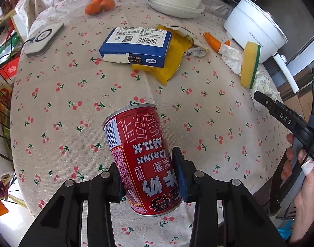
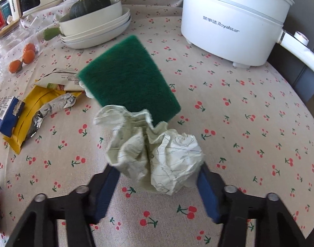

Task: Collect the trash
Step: 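Lift the red can with the left gripper while the right gripper grasps crumpled tissue, then carry the red can and crumpled tissue over the brown bin and release both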

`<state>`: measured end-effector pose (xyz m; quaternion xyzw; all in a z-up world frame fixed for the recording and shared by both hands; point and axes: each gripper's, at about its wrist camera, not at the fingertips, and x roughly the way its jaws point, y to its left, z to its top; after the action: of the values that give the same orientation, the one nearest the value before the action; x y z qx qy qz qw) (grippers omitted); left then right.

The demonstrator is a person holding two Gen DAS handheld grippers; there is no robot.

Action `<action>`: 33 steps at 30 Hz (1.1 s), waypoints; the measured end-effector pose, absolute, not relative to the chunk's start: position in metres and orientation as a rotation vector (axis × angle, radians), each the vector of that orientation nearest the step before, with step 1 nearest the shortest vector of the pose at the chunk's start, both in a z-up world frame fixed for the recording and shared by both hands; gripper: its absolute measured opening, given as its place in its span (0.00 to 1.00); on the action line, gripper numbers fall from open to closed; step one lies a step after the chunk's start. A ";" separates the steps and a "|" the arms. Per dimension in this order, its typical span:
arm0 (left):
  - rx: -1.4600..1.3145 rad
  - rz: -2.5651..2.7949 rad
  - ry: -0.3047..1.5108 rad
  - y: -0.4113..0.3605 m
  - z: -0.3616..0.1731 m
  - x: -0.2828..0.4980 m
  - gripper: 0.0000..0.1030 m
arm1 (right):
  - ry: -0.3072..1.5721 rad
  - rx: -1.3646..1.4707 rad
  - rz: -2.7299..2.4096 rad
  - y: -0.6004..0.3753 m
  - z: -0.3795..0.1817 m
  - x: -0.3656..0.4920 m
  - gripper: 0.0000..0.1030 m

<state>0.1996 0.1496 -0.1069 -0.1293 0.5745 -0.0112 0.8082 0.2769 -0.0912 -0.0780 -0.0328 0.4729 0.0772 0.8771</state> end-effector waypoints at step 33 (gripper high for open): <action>-0.123 -0.304 1.107 -0.013 -0.045 0.175 0.37 | 1.065 0.018 0.113 -0.222 -0.013 0.165 0.35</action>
<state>0.1751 -0.0132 -0.0452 -0.0582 0.5232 -0.1436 0.8380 0.1648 -0.2225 -0.0132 0.0087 0.5075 0.0540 0.8599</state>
